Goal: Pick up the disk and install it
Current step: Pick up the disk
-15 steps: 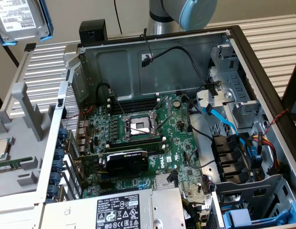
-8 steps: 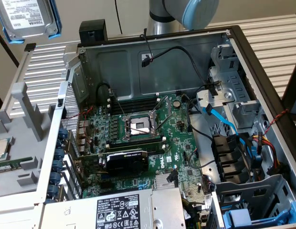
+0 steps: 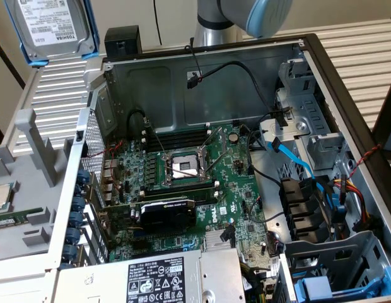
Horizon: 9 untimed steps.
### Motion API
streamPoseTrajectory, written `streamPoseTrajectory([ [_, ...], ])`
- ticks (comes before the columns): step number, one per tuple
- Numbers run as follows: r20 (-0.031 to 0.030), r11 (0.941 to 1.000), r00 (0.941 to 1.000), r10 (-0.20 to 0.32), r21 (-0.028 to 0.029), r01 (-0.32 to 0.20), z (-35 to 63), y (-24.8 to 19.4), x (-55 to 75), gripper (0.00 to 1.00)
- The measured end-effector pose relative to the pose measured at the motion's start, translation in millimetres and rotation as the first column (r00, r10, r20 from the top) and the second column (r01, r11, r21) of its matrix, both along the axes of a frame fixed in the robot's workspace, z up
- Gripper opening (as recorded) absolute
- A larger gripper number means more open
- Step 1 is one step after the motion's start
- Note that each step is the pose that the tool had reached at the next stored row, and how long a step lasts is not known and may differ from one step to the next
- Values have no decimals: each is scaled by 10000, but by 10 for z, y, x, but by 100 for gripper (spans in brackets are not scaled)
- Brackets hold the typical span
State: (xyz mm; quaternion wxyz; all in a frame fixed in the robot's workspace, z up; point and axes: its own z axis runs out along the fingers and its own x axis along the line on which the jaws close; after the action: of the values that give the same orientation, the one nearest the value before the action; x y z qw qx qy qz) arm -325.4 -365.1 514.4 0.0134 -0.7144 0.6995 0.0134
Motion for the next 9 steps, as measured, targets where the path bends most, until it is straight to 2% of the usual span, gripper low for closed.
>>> streamPoseTrajectory([
  [5,-107,10000,9999,0,0,0,0,-107,122,37],
  [9,-142,10000,9999,0,1,0,0,-187,261,37],
])
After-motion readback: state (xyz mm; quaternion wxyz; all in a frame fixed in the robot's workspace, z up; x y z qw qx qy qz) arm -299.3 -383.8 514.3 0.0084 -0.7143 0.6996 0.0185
